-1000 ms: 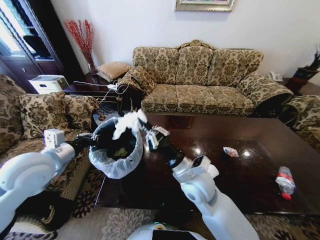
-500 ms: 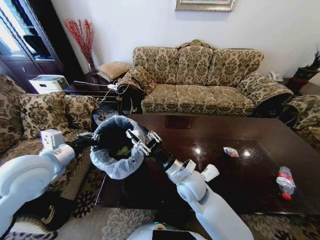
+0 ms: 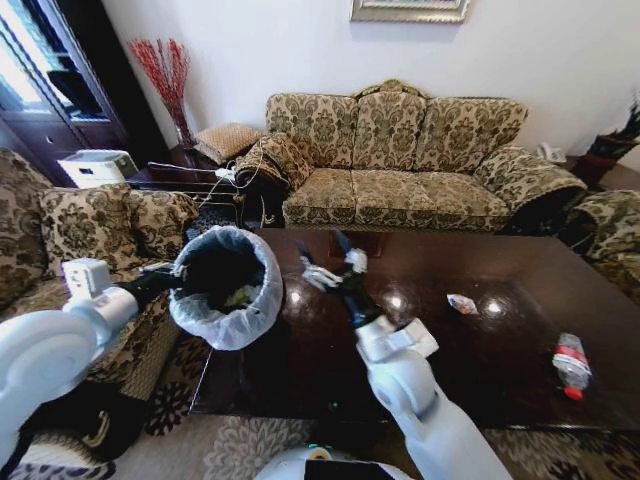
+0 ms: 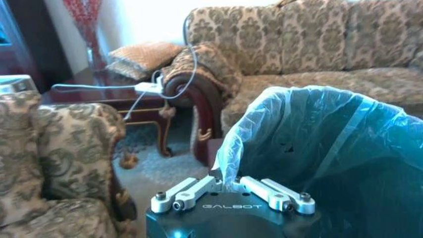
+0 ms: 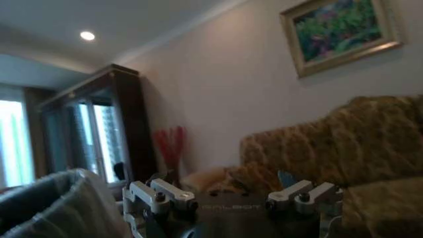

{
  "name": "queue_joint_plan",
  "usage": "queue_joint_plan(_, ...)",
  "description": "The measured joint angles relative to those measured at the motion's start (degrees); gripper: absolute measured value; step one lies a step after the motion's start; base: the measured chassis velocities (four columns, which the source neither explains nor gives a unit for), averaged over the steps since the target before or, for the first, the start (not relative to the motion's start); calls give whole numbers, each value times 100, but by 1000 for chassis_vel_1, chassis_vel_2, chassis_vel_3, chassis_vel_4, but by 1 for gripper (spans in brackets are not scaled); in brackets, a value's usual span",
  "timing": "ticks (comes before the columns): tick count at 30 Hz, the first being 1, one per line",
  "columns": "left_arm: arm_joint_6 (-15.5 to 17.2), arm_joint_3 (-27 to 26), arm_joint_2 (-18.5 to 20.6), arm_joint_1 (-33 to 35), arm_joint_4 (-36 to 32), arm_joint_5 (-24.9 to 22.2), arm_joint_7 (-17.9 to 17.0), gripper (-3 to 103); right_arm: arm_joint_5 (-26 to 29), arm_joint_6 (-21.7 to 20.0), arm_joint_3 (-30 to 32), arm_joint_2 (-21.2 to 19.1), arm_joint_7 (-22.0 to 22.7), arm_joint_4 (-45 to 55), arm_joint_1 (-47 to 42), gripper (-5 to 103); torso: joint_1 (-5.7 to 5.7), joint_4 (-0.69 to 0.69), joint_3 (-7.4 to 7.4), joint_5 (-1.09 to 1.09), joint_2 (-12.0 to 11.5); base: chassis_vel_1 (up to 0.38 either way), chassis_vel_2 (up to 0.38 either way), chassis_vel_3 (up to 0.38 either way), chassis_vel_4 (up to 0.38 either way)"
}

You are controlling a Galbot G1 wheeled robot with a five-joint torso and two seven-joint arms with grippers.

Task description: Move to the front of the table and place the trash on the table into the trash bin.

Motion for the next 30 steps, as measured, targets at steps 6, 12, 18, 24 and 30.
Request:
queue_joint_plan(6,-5,-10,-111,-58,2,1,3,2,-65,442,704,161,213,-355,-851,100,0,0,0,2,0,6,-9,-6,4)
queue_joint_plan(12,-17,67,-230,-40,-83,49,18,2,44,1034,1192,-76,252,-803,-1376,100,2,0,0,0,0,82,-77,-94,88)
queue_joint_plan(18,-40,54,-276,-21,-108,50,29,2,105,1092,1300,-112,331,-964,-1415,100,-2,0,-1,2,0,131,-134,-143,132)
queue_joint_plan(24,-69,52,-346,-28,-127,51,36,2,192,814,1228,150,772,-1307,-1106,100,-2,0,-1,2,0,133,-138,-126,133)
queue_joint_plan(30,-104,134,-529,-8,-169,138,72,2,826,94,1101,343,1693,-1784,-490,100,-3,2,-1,-2,1,57,-27,-42,34)
